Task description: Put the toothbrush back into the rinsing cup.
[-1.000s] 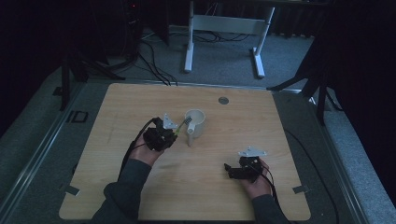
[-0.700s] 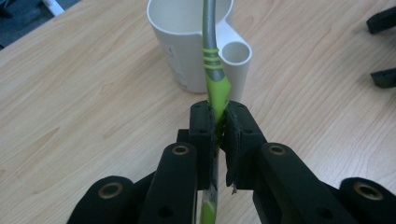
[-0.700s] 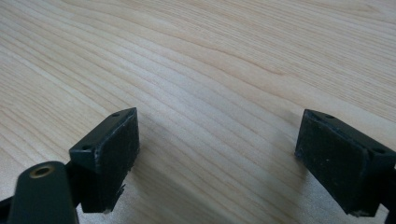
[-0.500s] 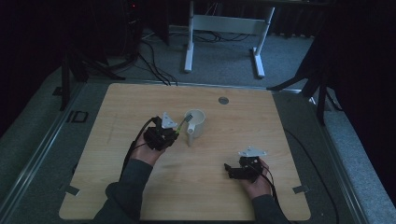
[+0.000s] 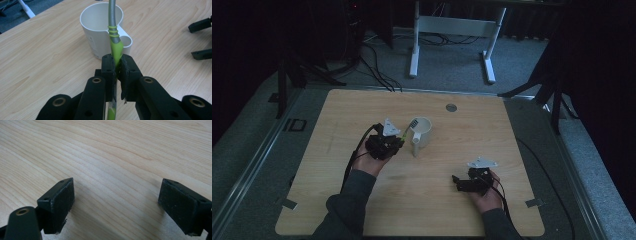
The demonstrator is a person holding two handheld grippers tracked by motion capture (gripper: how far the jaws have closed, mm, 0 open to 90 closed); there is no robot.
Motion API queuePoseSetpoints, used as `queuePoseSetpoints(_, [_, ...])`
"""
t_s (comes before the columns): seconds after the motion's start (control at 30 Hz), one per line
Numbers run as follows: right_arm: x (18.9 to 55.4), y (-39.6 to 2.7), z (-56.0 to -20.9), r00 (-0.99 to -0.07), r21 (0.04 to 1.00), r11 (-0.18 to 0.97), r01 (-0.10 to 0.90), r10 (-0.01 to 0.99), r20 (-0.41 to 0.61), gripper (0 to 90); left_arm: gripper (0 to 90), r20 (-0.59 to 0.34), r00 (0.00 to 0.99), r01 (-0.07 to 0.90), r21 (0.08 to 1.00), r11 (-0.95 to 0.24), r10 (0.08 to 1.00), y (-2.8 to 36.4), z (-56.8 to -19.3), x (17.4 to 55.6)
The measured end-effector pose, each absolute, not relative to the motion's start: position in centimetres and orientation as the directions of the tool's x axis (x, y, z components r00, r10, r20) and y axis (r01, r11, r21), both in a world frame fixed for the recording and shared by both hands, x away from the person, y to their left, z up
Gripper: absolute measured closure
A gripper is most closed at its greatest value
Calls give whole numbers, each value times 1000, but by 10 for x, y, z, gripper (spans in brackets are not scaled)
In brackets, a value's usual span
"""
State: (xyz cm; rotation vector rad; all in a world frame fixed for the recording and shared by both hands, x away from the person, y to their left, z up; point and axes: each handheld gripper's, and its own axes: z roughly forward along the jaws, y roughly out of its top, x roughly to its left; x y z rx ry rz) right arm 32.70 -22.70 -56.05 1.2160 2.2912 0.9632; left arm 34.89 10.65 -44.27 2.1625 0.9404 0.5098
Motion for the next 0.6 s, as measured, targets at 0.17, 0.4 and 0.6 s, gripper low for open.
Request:
queuePoseSetpoints(0.17, [327, -227, -561, -558, 717, 393, 575, 830, -8, 132, 824, 64, 650, 465, 755, -463, 757, 107, -442, 349])
queuePoseSetpoints(0.4, [327, -227, -561, -558, 717, 394, 575, 830, -8, 132, 823, 54, 645, 457, 772, -441, 763, 106, -443, 349])
queuePoseSetpoints(0.6, [327, -227, -561, -558, 717, 393, 575, 830, -7, 132, 824, 46, 637, 454, 784, -422, 770, 107, -444, 349])
